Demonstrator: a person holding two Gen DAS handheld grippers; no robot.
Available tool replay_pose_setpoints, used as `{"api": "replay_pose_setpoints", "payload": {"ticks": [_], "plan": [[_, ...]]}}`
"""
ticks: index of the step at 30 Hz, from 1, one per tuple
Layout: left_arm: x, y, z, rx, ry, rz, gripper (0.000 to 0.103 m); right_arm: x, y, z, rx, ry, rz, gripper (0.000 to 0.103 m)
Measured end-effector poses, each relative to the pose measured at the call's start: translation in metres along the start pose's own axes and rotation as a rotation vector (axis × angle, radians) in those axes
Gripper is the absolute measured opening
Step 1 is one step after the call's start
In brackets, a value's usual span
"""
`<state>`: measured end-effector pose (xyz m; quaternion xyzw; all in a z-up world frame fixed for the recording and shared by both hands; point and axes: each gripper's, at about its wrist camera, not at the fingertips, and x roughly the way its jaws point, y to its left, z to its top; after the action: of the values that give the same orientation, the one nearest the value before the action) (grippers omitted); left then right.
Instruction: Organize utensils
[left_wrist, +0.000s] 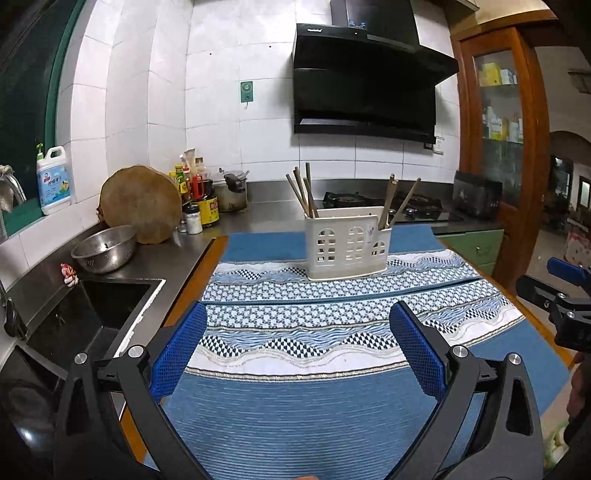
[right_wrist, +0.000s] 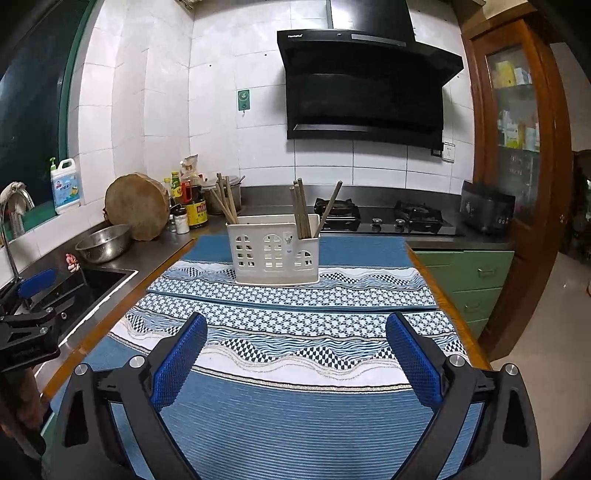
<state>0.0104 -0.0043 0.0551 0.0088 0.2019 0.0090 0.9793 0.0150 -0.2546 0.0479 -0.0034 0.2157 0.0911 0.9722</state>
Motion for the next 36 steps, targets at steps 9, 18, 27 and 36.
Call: {"api": "replay_pose_setpoints", "payload": {"ticks": [9,18,27,36], "plan": [[-0.0074,0.0020,-0.0025,-0.009,-0.003,0.003,0.098,-0.0047,-0.0006,-0.0023,0.010,-0.001,0.001,0.094],[-0.0042,-0.0010,-0.0043,-0.004,0.016,0.004,0.098,-0.0048,-0.0001,-0.0048,0.007,0.003,-0.001,0.094],[-0.0049,-0.0002,-0.0063,-0.005,0.018,0.006,0.098,-0.0050,0.0046,-0.0050,-0.002,0.004,0.004,0.094],[-0.0045,0.0015,-0.0073,-0.011,0.022,0.003,0.098,-0.0036,0.0074,-0.0064,-0.004,0.011,0.006,0.094]]}}
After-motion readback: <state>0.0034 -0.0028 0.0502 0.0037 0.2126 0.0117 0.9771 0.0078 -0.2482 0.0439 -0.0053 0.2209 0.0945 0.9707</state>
